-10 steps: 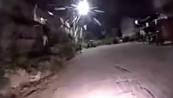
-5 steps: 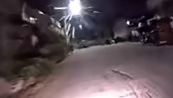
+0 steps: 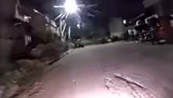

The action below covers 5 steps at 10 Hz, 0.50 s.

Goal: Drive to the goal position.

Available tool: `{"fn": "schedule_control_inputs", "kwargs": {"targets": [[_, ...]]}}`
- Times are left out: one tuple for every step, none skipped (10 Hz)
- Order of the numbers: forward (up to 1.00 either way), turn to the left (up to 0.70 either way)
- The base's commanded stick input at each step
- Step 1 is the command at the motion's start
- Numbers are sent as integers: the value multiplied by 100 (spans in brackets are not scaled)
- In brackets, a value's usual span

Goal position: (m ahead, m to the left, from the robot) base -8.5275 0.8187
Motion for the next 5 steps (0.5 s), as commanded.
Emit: {"fn": "schedule_control_inputs", "kwargs": {"targets": [[85,0],[85,0],[85,0],[85,0],[85,0]]}}
